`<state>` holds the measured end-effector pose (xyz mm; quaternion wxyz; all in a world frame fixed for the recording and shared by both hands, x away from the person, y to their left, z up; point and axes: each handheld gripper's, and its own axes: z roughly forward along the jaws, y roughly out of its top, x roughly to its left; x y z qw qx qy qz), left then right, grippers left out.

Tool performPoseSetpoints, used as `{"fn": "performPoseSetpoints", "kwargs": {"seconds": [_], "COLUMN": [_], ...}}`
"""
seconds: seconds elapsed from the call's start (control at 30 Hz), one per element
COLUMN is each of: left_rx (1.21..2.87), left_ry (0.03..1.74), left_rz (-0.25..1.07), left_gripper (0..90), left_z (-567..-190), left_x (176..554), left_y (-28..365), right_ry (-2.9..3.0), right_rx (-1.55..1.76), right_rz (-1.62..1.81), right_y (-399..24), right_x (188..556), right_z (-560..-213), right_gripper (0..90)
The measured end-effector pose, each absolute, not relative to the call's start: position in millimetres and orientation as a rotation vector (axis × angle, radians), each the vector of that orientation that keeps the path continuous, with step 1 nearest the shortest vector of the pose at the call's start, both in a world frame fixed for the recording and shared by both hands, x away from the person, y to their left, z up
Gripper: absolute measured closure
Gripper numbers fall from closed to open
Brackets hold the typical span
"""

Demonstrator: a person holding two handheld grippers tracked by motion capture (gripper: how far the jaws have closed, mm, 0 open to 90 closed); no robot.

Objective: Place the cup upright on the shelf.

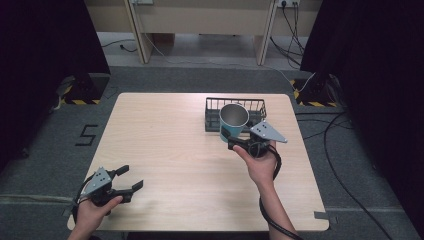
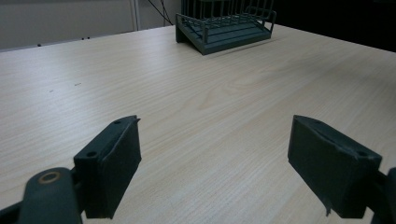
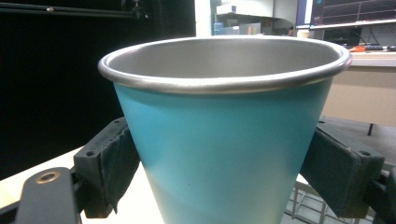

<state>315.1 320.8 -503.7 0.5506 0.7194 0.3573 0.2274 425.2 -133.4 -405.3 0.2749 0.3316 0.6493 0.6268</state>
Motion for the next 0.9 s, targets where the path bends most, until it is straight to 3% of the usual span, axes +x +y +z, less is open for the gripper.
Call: {"fn": "performPoseSetpoints", "kwargs": {"seconds": [0.9], "left_rx": [1.703], "left_ry": [0.845], "left_rz": [0.537], "left_gripper": [16.6], "left_z": [-504], "left_x": [315], "left_y": [321], "right_ry": [1.701], "right_rx": [0.944], "right_rz": [1.649], "right_y": [-137], "right_x": [454], "right_z": [-396], "right_gripper": [17.5]}}
